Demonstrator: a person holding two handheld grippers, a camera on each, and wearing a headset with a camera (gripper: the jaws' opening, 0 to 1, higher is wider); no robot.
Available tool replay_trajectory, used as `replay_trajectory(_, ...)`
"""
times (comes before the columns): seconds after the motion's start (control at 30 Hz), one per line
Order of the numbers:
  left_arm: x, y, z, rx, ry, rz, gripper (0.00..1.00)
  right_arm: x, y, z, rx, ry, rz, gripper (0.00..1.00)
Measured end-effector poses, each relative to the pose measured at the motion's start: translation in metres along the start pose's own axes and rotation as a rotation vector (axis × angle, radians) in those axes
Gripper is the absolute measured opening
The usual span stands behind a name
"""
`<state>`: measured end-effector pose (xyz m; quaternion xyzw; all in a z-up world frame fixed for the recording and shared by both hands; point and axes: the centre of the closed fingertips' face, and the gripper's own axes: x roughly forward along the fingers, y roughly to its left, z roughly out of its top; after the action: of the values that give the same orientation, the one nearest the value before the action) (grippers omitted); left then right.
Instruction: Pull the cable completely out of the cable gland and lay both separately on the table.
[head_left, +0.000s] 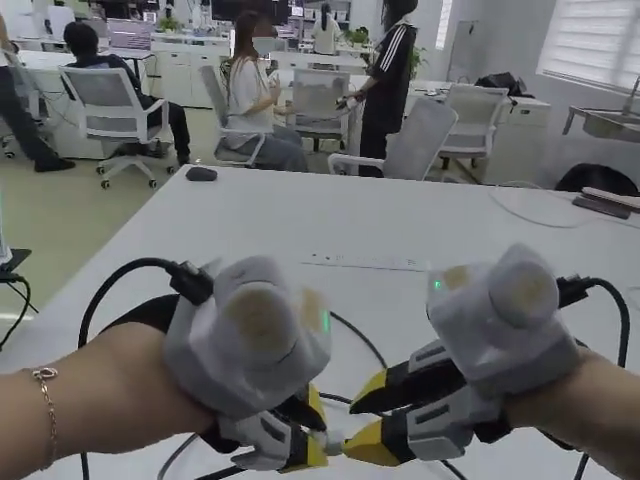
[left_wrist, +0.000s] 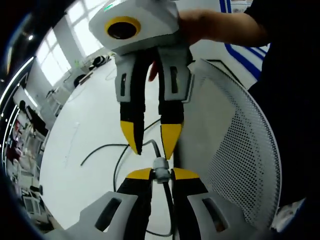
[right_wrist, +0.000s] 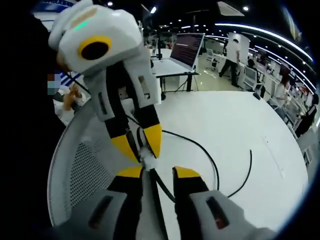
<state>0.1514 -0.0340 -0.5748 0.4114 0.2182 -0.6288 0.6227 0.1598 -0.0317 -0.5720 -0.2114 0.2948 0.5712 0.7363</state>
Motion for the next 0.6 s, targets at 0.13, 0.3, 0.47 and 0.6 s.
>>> replay_trajectory(0.13, 0.001, -0.008, 0.002, 0.054, -0.002, -0.007, 0.15, 0.006, 0.015, -0.003, -0.054, 0.050, 0.090, 0.19)
replay_trajectory(0.3, 0.007, -0.013, 0.004, 0.070, -0.004, -0.023, 0.15, 0.014, 0.018, -0.013, -0.069, 0.096, 0.130, 0.17)
replay_trajectory(0.47, 0.011, -0.016, 0.004, 0.101, 0.005, -0.037, 0.15, 0.017, 0.023, -0.019, -0.068, 0.108, 0.149, 0.13)
replay_trajectory(0.6, 0.016, -0.017, 0.004, 0.032, -0.022, -0.071, 0.15, 0.018, 0.025, -0.024, -0.093, 0.123, 0.119, 0.12)
